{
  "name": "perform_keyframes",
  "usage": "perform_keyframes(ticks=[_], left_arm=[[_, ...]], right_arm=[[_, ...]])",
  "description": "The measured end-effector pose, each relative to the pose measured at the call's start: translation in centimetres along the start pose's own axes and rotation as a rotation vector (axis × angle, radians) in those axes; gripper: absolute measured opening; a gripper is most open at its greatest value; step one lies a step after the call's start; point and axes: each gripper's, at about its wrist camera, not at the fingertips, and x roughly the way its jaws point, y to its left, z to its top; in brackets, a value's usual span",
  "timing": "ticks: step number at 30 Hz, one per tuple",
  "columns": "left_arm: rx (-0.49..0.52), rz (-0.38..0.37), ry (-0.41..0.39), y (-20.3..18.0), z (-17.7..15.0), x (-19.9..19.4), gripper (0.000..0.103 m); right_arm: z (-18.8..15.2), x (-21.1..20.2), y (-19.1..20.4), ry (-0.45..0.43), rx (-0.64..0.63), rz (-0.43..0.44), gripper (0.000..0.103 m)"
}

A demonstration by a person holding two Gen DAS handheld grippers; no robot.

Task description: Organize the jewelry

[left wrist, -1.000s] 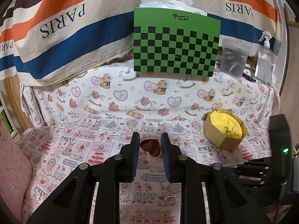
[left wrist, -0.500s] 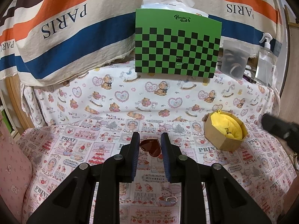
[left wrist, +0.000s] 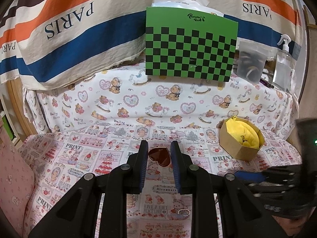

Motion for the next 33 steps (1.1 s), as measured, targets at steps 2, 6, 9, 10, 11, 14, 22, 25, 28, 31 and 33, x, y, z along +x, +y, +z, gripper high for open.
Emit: perform_keyframes(ticks=[2,6,9,10,11,14,22,25,28,31,33], left_arm=[[0.003,-0.002,-0.002,-0.1,0.0,-0.1,0.022],[0.005,-0.007,-0.006,-0.3,0.0,-0.3,0.022],[0.010,-0.008,-0.006,-0.3,0.0,-0.4,0.022],[0.010,-0.009,-0.006,-0.4,0.0,-0.4,0.022],[0.010,-0.009,-0.006,-0.3,0.0,-0.4,0.022],[0.007,-0.008,-0.009,-0.3,0.0,-0.4,0.022],[0.006,-0.008,-0.012,-0.3,0.1,-0.5,0.022],[-0.002,-0.010,-0.021,-0.1,0.2,-0.7,0.022],[-0.013,-0.013,-0.030,0.2,0.4,-0.9,0.022],[-0.019,-0.010,-0.028,0.3,0.4,-0.8,0.022],[-0.022,0.001,-0.025,0.3,0.3,-0.6,0.022]], right_arm=[[-0.2,0.8,-0.3,0.020,0.022,0.028,0.023],[-0.5,1.6,0.0,0.045,0.041,0.070,0.023],[-0.8,2.0,0.7,0.035,0.007,0.027,0.019],[-0.6,2.1,0.8,0.040,-0.002,0.018,0.012],[-0.6,2.0,0.8,0.036,-0.002,0.017,0.007],[-0.4,1.5,1.0,0.010,-0.017,-0.001,0.005],[0.5,-3.6,1.5,-0.176,-0.048,0.024,0.005],[0.8,-7.4,1.3,-0.326,-0.043,0.051,0.000],[0.9,-10.4,0.8,-0.443,-0.032,0.048,0.000],[1.1,-11.5,0.3,-0.456,-0.025,0.068,0.000],[1.3,-10.6,0.0,-0.409,-0.023,0.054,0.001]])
